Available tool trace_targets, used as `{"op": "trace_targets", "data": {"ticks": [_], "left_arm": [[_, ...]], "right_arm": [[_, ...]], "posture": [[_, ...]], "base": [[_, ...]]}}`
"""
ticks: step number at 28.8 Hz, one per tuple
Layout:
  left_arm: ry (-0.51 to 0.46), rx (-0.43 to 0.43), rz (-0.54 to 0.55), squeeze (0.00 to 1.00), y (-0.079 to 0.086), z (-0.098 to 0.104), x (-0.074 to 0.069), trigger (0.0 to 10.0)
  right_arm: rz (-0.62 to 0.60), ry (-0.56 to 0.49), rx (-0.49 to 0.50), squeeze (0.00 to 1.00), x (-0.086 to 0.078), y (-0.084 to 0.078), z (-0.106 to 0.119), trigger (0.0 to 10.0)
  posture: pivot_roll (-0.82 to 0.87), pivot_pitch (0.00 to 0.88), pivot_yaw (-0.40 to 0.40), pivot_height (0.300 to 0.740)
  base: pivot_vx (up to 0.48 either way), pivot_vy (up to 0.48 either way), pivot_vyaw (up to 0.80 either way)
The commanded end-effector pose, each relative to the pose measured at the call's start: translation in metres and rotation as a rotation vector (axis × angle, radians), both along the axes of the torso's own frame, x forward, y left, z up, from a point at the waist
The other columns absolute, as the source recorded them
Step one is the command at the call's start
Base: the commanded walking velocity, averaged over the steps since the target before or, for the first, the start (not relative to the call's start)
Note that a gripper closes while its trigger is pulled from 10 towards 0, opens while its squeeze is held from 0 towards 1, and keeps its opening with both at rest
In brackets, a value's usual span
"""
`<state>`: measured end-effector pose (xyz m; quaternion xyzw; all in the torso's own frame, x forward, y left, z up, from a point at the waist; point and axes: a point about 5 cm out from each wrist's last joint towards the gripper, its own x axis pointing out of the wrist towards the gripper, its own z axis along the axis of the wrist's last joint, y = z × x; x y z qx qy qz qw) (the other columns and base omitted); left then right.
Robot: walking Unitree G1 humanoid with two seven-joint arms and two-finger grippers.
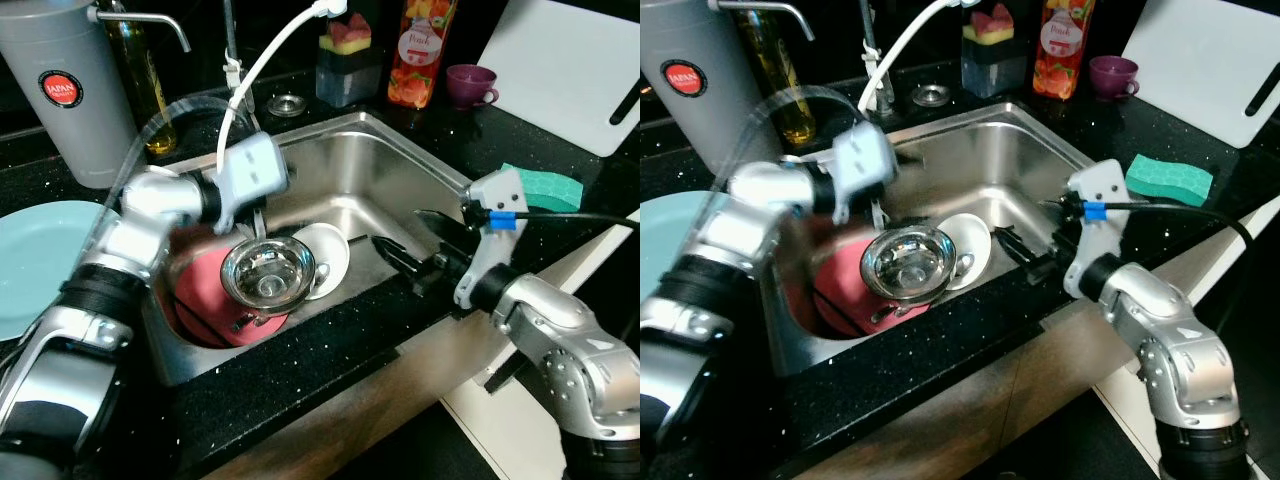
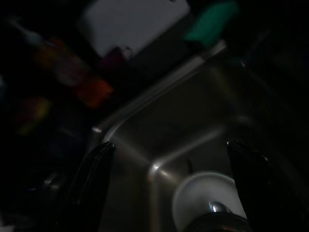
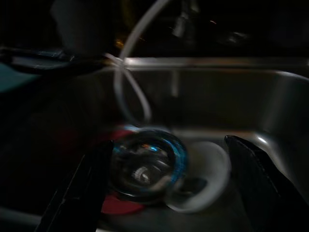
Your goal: Kitchen organization
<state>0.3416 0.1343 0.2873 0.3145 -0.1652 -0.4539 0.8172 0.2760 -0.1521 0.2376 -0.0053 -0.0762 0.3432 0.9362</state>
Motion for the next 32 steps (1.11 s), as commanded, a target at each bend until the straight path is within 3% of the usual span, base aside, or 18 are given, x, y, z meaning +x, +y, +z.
{"op": "trace_targets", "data": {"ticks": [1,4,5,7,10,15,17,18,21,25,27,30,32], "left_arm": [[-0.020,-0.067,0.048,0.00,0.007,0.009,-0.010,10.0],[-0.024,-0.218,0.139,0.00,0.017,0.016,-0.026,10.0],[-0.004,-0.329,0.204,0.00,0.026,0.017,-0.038,10.0],[0.008,-0.441,0.284,0.00,0.033,0.016,-0.049,10.0],[0.055,-0.625,0.412,0.00,0.034,0.009,-0.066,10.0],[0.113,-0.685,0.497,0.00,0.035,0.001,-0.075,10.0],[0.212,-0.780,0.570,0.00,0.041,-0.009,-0.081,10.0],[0.212,-0.780,0.570,0.00,0.041,-0.009,-0.081,10.0],[0.359,-0.857,0.572,0.00,0.034,-0.020,-0.088,10.0],[0.436,-0.933,0.607,0.00,0.033,-0.027,-0.089,10.0],[0.493,-1.054,0.667,0.00,0.043,-0.034,-0.086,10.0],[0.514,-1.106,0.702,0.00,0.053,-0.035,-0.083,10.0],[0.542,-1.163,0.778,0.00,0.069,-0.039,-0.076,10.0]], "right_arm": [[0.062,-0.026,0.015,0.00,-0.002,0.008,0.004,10.0],[0.103,-0.030,0.023,0.00,0.000,0.015,0.003,10.0],[0.130,-0.031,0.034,0.00,0.001,0.019,0.003,10.0],[0.153,-0.028,0.039,0.00,0.002,0.022,0.002,10.0],[0.195,-0.024,0.041,0.00,0.003,0.027,0.000,10.0],[0.211,-0.028,0.045,0.00,0.005,0.030,0.000,10.0],[0.228,-0.031,0.051,0.00,0.007,0.033,-0.001,10.0],[0.228,-0.031,0.051,0.00,0.007,0.033,-0.001,10.0],[0.230,-0.033,0.052,0.00,0.009,0.035,-0.002,10.0],[0.213,-0.038,0.052,0.00,0.011,0.034,-0.002,10.0],[0.167,-0.036,0.055,0.00,0.016,0.030,-0.003,10.0],[0.155,-0.035,0.055,0.00,0.018,0.029,-0.004,10.0],[0.148,-0.035,0.053,0.00,0.018,0.028,-0.004,10.0]], "posture": [[0.03,0.000,0.008,0.740],[0.07,0.000,-0.005,0.740],[0.07,0.000,-0.008,0.740],[0.10,0.000,-0.017,0.740],[0.13,0.000,-0.026,0.740],[0.14,0.000,-0.031,0.740],[0.16,0.000,-0.038,0.740],[0.16,0.000,-0.038,0.740],[0.16,0.000,-0.039,0.740],[0.16,0.000,-0.037,0.740],[0.16,0.000,-0.037,0.740],[0.15,0.000,-0.037,0.740],[0.15,0.000,-0.036,0.740]], "base": [[0.000,0.000,0.80],[0.000,0.000,0.80],[0.000,0.000,0.80],[0.000,0.000,0.80],[0.000,0.000,0.80],[0.000,0.000,0.80],[0.000,0.000,0.80],[0.000,0.000,0.80],[0.000,0.000,0.80],[0.000,0.000,0.80],[0.000,0.000,0.00],[0.000,0.000,0.00],[0.000,0.000,0.00]]}}
